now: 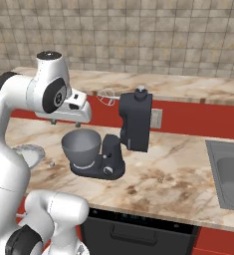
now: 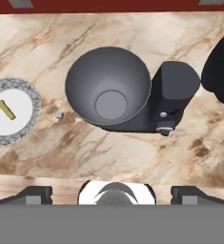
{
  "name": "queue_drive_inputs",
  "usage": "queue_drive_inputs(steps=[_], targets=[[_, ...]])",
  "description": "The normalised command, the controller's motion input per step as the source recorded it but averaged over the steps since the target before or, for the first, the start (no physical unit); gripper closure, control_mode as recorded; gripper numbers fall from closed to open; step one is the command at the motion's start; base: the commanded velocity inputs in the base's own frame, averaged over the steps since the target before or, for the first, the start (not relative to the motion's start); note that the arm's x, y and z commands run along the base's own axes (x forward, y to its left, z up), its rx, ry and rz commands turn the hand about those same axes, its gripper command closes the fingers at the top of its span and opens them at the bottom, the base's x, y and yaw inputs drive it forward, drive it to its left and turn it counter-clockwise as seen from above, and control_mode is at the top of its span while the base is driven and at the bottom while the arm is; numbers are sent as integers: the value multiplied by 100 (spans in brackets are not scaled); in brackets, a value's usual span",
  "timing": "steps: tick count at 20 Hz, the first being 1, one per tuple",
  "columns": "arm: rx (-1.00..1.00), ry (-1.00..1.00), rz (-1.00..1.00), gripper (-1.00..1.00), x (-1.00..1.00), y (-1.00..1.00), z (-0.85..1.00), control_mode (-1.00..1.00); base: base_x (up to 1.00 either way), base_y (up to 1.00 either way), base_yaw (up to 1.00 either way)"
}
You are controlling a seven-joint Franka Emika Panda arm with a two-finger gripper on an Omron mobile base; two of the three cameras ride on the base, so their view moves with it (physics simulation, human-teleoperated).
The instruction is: Add butter and sugar cubes to the stand mixer bowl and then turn on the stand mixer to begin making frosting.
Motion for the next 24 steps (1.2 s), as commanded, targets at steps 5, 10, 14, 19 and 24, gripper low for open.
queue_drive_inputs(steps=[5,10,14,19,24], targets=[[0,4,0,-100,0,0,0,-100,0,0,0],[0,2,0,-100,-11,0,0,-100,0,0,0],[0,0,0,-100,-17,0,0,-100,0,0,0],[0,0,0,-100,-13,0,0,100,-15,0,0],[0,0,0,-100,0,0,0,100,-59,0,0]])
